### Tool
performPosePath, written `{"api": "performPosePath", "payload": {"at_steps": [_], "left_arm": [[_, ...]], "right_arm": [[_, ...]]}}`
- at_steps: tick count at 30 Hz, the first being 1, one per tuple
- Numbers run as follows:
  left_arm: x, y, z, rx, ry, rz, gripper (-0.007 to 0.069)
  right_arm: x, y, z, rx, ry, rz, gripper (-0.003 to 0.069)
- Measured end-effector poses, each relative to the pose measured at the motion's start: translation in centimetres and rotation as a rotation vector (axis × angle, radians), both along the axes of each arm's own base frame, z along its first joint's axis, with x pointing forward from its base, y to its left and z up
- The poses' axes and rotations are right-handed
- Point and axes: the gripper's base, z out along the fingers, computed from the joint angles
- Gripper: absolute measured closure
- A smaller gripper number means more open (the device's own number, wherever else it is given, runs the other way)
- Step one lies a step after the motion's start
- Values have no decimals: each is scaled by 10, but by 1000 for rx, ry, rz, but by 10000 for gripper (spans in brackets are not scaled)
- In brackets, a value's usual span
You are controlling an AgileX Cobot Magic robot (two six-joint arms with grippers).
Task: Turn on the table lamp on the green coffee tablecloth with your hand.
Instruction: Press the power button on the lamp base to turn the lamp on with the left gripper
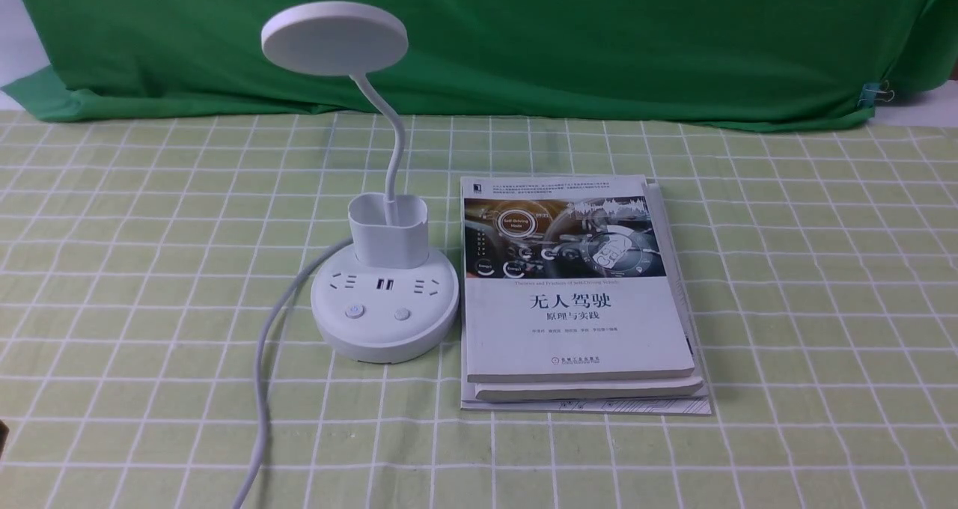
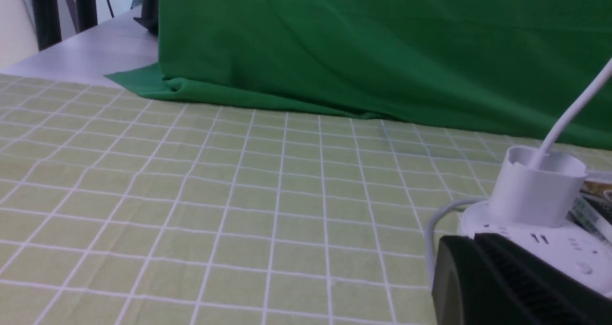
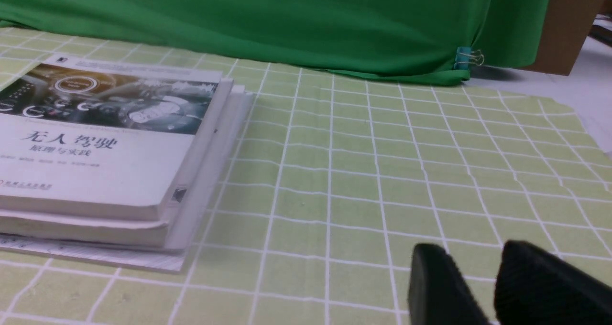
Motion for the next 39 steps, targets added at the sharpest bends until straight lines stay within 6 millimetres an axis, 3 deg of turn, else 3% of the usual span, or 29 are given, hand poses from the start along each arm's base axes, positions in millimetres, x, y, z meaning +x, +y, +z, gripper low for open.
{"api": "performPosePath", "payload": {"at_steps": [6,14,18,20,21,22,26,27,31,34,39], "left_arm": [[0,1,7,-14,-72,9,626],[-5,6,35,-139,-394,44,626],[-1,4,58,-123,-344,32,625],[5,3,87,-86,-320,24,625],[6,3,89,-86,-317,24,625],[12,3,106,-75,-279,19,625],[39,1,138,-72,-15,-2,625],[41,1,139,-73,3,-3,625],[79,2,130,-11,352,-16,625],[94,3,121,0,421,-16,625],[128,1,92,-148,563,-12,625]], "right_arm": [[0,0,0,-1,0,0,414],[0,0,0,-1,0,0,414],[0,0,0,-1,0,0,414],[0,0,0,-1,0,0,414],[0,0,0,-1,0,0,414],[0,0,0,-1,0,0,414],[0,0,0,-1,0,0,414],[0,0,0,-1,0,0,414],[0,0,0,-1,0,0,414],[0,0,0,-1,0,0,414],[0,0,0,-1,0,0,414]]}}
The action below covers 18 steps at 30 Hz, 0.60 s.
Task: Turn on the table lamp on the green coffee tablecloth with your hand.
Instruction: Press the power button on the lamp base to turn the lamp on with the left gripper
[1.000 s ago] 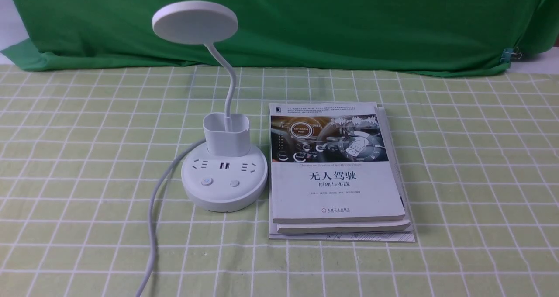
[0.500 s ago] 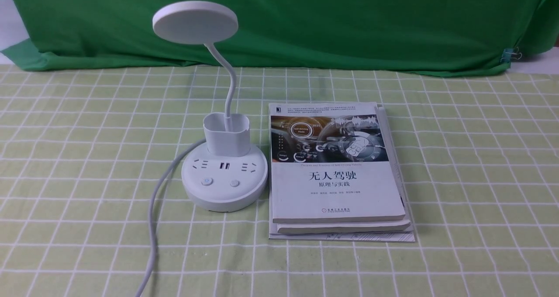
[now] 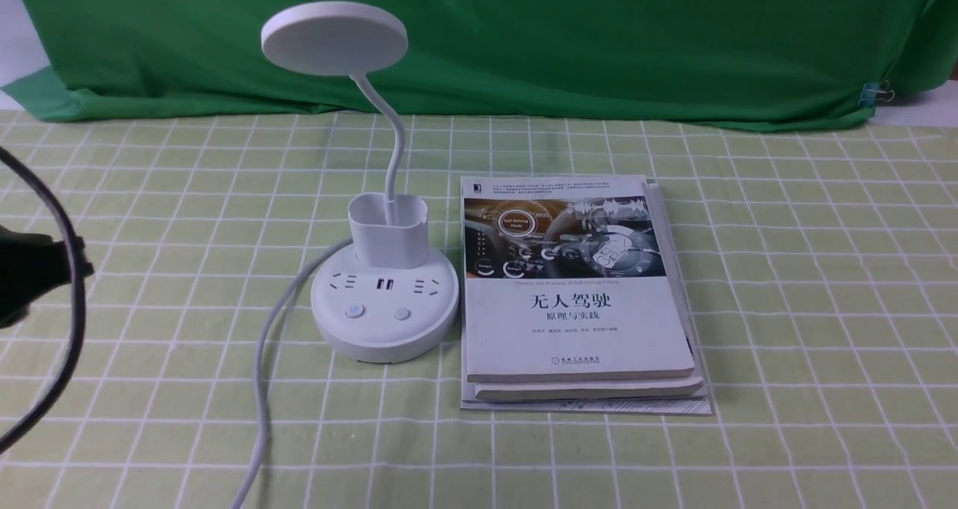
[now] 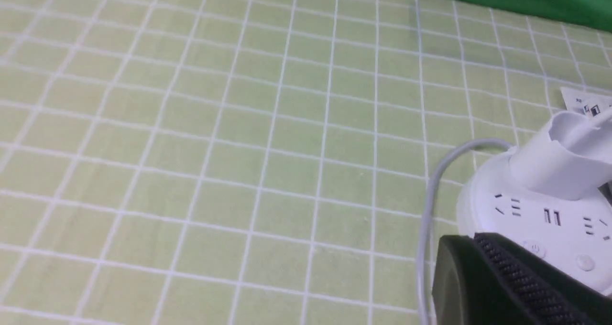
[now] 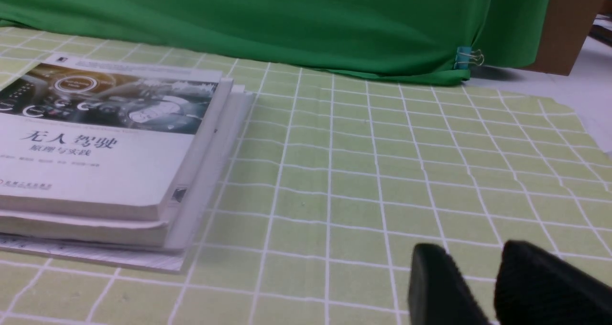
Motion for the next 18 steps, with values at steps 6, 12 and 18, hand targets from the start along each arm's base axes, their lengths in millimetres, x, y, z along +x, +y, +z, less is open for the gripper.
{"api": "performPosePath", "payload": {"at_steps": [6,12,18], "left_arm": [[24,-8,-41,-77,257,-69,625],[44,-35,-86,-191,522,-281,625],[68,-77,-94,16,633,-418,625]], "right_arm": [[0,0,0,0,0,0,414],[0,0,0,0,0,0,414],[0,0,0,0,0,0,414]]}}
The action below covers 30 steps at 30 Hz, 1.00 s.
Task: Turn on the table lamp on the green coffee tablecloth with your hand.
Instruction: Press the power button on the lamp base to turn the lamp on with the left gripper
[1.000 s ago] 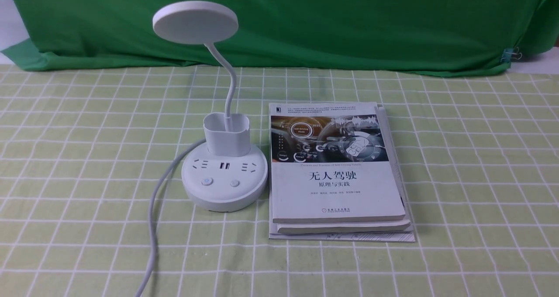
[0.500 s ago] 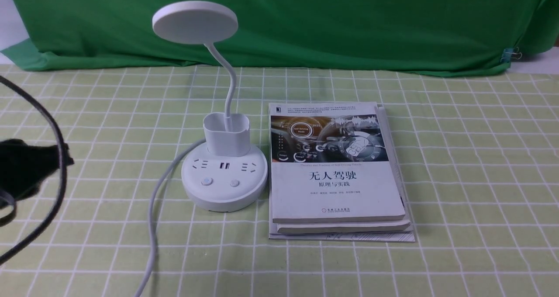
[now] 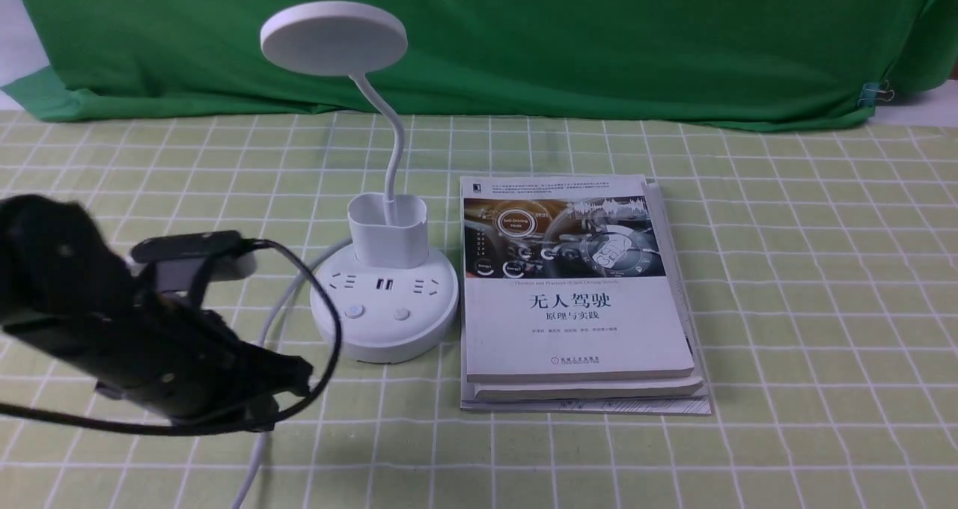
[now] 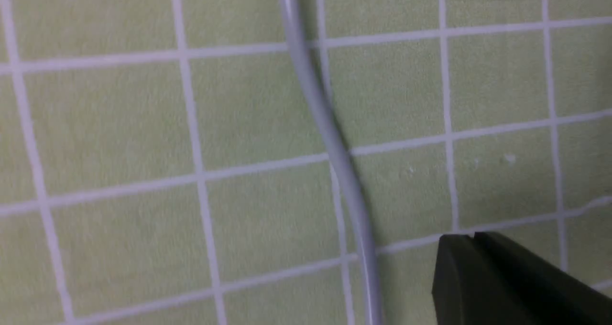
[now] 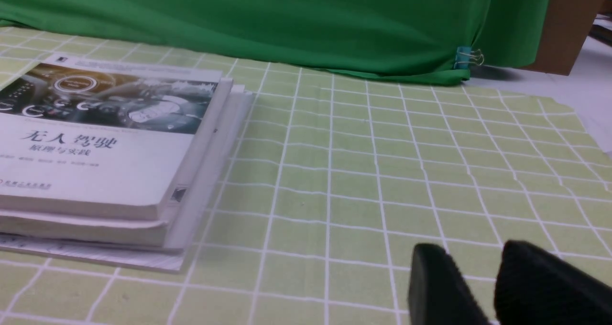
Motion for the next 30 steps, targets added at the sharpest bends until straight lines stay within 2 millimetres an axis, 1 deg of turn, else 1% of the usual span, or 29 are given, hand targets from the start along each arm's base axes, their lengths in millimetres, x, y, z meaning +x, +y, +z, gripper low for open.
{"api": "performPosePath", "payload": {"at_steps": [1,3,4,5,6,8,9,10,12,16,20,28,30], "left_arm": [[8,-13,2,51,-15,-42,625],[20,-31,8,90,-53,-87,625],[27,-39,11,97,-72,-102,625],[28,-42,11,99,-72,-110,624],[40,-50,15,94,-94,-112,624],[54,-57,18,87,-118,-112,624],[56,-58,18,87,-120,-112,624],[64,-61,17,88,-130,-117,624],[74,-65,14,92,-133,-130,624],[85,-71,2,80,-140,-143,624],[89,-77,-3,70,-147,-147,624],[93,-96,-1,107,-164,-208,624],[94,-97,0,113,-162,-209,624]], "right_arm": [[0,0,0,-1,0,0,414],[0,0,0,0,0,0,414],[0,0,0,0,0,0,414],[0,0,0,0,0,0,414],[0,0,0,0,0,0,414],[0,0,0,0,0,0,414],[0,0,0,0,0,0,414],[0,0,0,0,0,0,414],[0,0,0,0,0,0,414],[0,0,0,0,0,0,414],[0,0,0,0,0,0,414],[0,0,0,0,0,0,414],[0,0,0,0,0,0,414]]}}
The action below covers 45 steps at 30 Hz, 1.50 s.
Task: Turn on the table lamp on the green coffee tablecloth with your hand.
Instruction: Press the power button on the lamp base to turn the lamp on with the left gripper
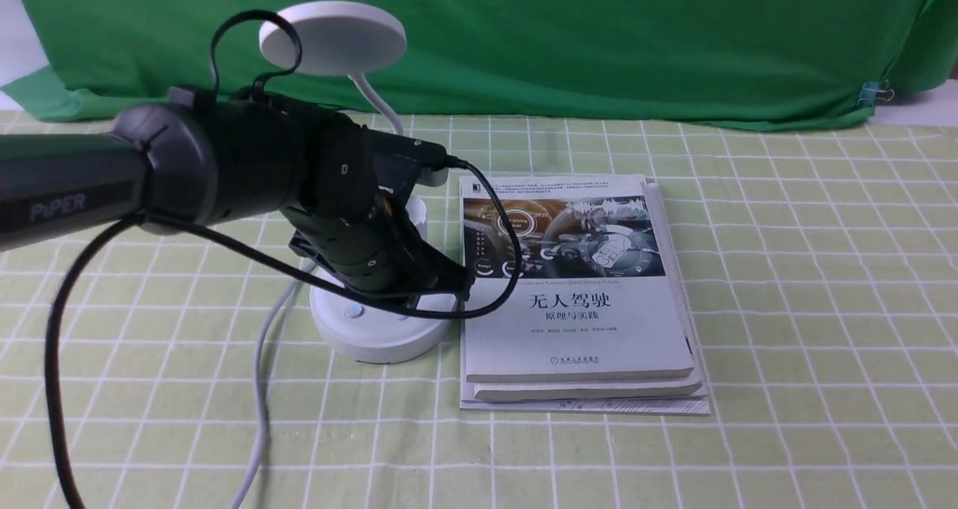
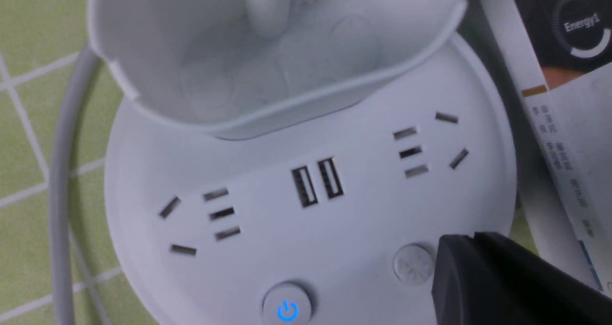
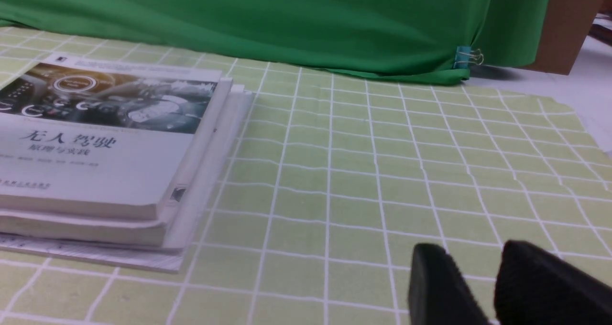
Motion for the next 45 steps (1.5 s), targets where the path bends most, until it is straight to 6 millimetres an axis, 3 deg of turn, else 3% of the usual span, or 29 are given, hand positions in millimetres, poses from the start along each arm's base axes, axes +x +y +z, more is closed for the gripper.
{"api": "performPosePath", "payload": {"at_steps": [13,45], "left_arm": [[3,0,-13,30,22,-6,624],[5,-5,-17,-24,19,-3,624]], "right_arm": [[0,0,0,0,0,0,414],[0,0,0,-1,0,0,414]]}}
